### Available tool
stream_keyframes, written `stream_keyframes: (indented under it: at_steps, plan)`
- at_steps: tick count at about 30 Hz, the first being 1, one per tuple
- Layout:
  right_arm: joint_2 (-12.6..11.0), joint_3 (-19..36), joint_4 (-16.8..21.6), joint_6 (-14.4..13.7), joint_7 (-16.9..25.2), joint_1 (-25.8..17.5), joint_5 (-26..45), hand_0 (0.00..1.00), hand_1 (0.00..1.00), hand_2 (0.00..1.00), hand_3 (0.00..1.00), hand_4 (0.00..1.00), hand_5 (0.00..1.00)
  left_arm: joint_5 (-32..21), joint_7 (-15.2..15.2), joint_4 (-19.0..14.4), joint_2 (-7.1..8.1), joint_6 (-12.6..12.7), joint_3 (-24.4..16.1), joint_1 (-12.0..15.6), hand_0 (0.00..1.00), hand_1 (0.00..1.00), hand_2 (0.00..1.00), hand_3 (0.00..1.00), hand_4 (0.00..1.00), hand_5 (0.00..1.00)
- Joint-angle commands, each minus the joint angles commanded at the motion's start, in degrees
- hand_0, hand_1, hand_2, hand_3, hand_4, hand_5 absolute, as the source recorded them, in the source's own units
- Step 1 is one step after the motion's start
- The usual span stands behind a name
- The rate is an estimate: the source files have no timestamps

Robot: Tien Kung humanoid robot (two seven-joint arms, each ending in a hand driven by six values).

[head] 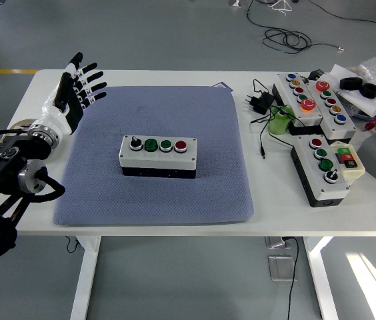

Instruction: Pick up the button,place it on the desk,press the button,press the button

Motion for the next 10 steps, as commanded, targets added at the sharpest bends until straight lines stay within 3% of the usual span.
stream_keyframes:
  at_steps: [10]
  plan:
    - [0.00,-0.08,0.00,0.04,0.00,0.01,0.02,0.787,0.797,0.817,0.751,0.412,0.479,0.04,0.09,0.07,-0.04,0.00,0.21,-0.01,0.793,0.828,0.876,0.875,0.709,0.998]
